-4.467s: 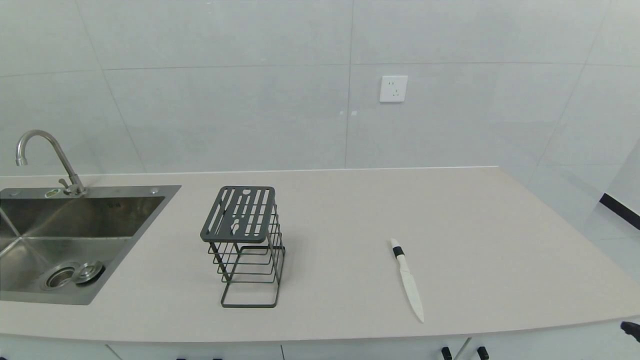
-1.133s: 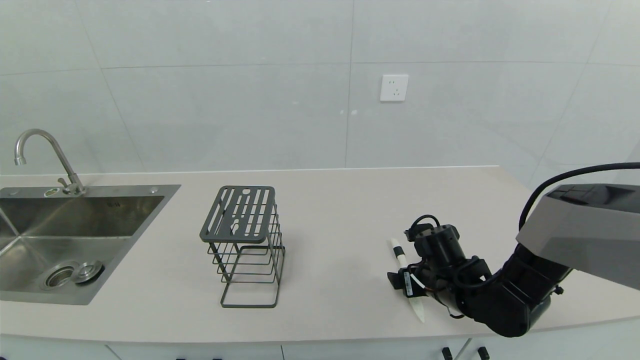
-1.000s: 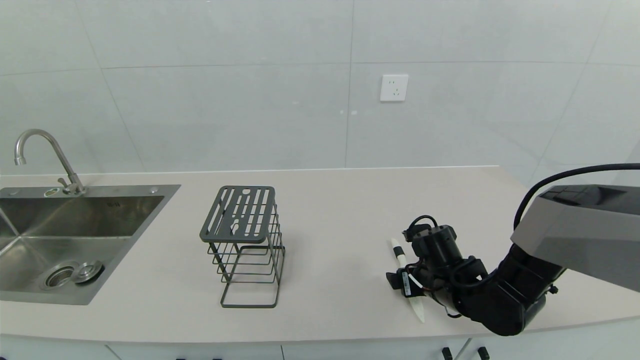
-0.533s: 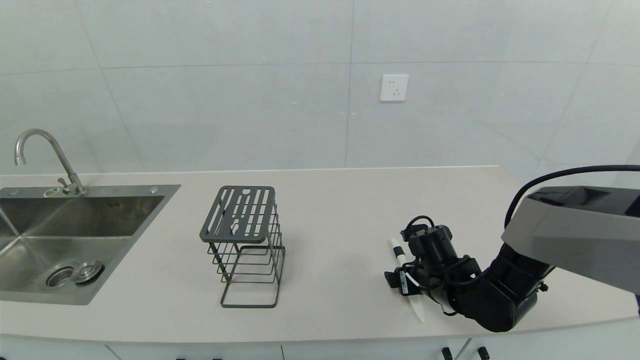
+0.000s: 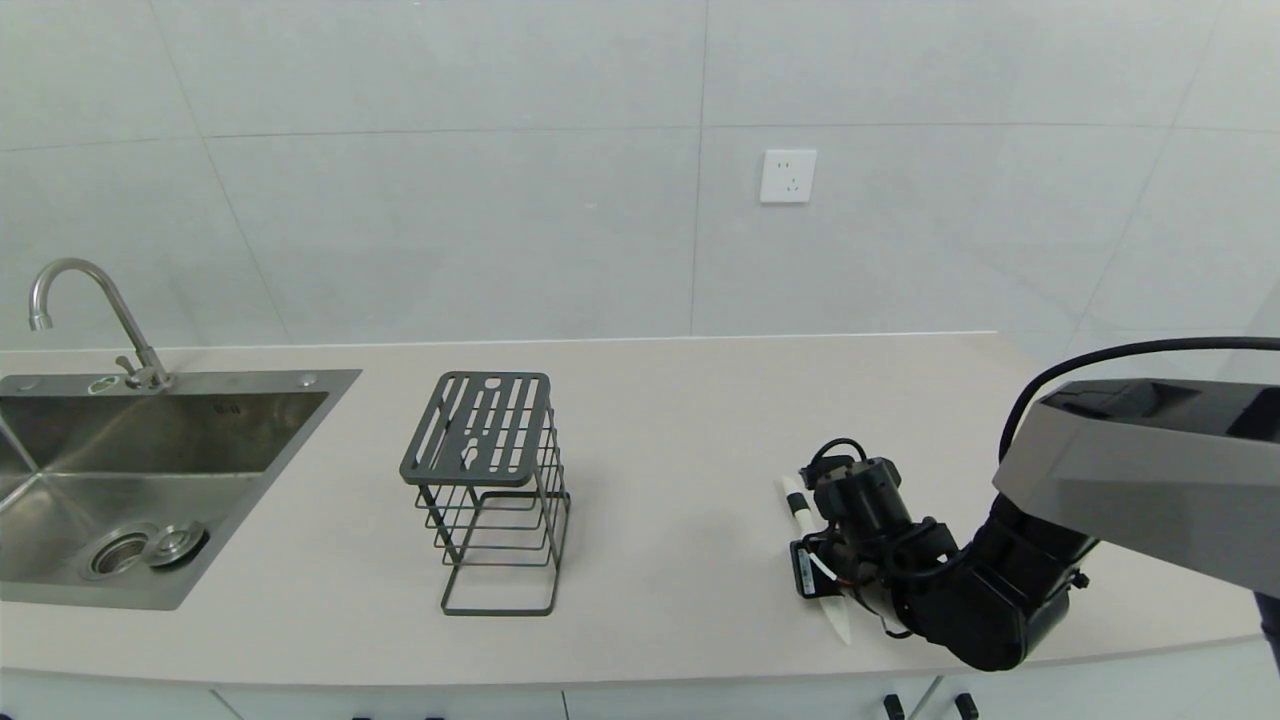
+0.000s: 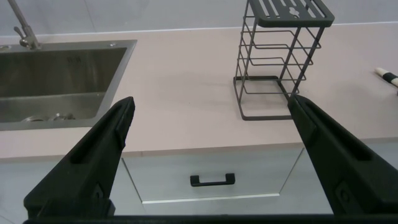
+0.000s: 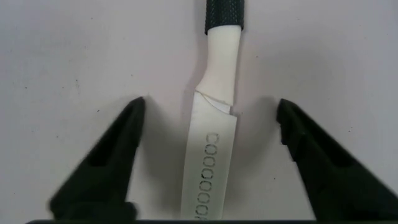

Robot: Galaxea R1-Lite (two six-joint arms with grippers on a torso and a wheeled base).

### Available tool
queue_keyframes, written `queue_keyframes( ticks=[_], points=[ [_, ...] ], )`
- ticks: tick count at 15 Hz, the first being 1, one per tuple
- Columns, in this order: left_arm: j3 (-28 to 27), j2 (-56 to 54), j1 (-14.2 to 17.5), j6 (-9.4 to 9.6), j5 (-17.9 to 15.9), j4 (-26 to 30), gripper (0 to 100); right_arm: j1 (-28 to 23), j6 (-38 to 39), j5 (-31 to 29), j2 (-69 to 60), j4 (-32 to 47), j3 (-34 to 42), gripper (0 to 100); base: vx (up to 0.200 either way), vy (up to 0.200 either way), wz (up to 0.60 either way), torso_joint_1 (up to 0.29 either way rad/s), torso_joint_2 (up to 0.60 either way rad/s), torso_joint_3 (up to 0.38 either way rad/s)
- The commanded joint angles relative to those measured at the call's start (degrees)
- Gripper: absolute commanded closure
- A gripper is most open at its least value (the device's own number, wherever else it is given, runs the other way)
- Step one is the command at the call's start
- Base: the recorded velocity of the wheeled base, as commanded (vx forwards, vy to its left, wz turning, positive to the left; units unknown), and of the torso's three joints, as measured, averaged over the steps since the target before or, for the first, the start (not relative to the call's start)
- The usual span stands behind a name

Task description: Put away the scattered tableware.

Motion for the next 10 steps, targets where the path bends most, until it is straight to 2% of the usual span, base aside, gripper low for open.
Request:
queue_keyframes(
  ticks=[1, 6, 10],
  points=[
    [0.0, 0.1, 0.0, 0.01, 0.0, 0.0, 0, 0.0, 0.0, 0.1, 0.3, 0.4, 1.0, 100, 0.000, 0.000, 0.00, 0.000, 0.00, 0.000],
    [0.0, 0.1, 0.0, 0.01, 0.0, 0.0, 0, -0.7, -0.5, 0.3, -2.5, -1.9, 0.8, 100, 0.000, 0.000, 0.00, 0.000, 0.00, 0.000],
    [0.0, 0.1, 0.0, -0.08, 0.0, 0.0, 0, -3.1, -3.1, 3.6, -5.2, -15.3, 0.7, 100, 0.000, 0.000, 0.00, 0.000, 0.00, 0.000]
  ],
)
